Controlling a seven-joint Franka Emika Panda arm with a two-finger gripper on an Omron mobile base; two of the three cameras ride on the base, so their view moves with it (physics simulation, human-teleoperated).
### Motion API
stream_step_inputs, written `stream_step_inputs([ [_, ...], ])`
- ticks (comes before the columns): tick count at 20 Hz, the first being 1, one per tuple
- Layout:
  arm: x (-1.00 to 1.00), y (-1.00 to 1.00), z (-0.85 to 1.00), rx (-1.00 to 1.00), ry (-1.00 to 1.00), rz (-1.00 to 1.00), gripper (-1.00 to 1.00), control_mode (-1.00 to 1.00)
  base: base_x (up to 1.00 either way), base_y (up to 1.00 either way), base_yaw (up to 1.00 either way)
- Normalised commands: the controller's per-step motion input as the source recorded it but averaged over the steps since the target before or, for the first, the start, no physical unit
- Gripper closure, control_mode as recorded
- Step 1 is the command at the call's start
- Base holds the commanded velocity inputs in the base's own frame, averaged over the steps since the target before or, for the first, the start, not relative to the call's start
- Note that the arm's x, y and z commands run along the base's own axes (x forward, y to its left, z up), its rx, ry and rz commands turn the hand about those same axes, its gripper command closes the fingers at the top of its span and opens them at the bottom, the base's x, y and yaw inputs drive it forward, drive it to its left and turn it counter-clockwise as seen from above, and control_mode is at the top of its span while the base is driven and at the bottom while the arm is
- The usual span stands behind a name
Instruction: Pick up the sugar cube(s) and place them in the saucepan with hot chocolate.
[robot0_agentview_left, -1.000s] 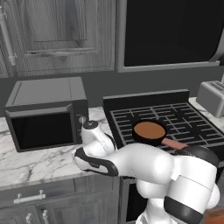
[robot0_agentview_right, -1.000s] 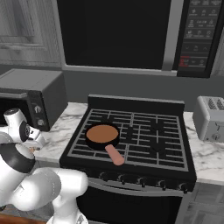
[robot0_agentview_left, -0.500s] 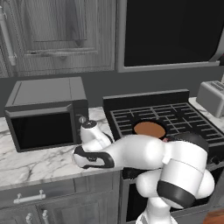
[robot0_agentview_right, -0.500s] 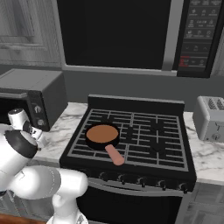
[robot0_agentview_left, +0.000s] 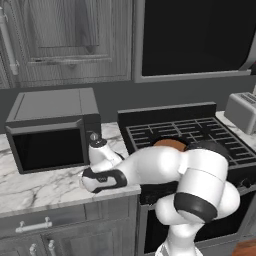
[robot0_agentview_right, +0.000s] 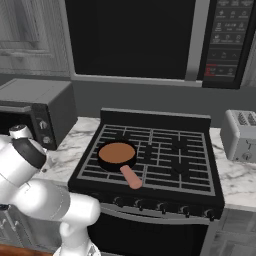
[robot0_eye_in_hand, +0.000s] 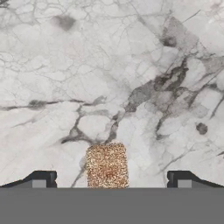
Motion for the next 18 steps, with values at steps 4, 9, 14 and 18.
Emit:
stream_step_inputs([
  [4,0.10,0.00,-0.09,-0.01,0.02,0.00,-1.00,-1.00,0.00,0.00,0.00],
  [9,0.11,0.00,-0.11,-0.01,0.01,0.00,-1.00,-1.00,0.00,0.00,0.00],
  [14,0.02,0.00,-0.13,-0.01,0.00,0.00,-1.00,-1.00,0.00,0.00,0.00],
  [18,0.00,0.00,-0.02,0.00,0.00,0.00,-1.00,-1.00,0.00,0.00,0.00],
])
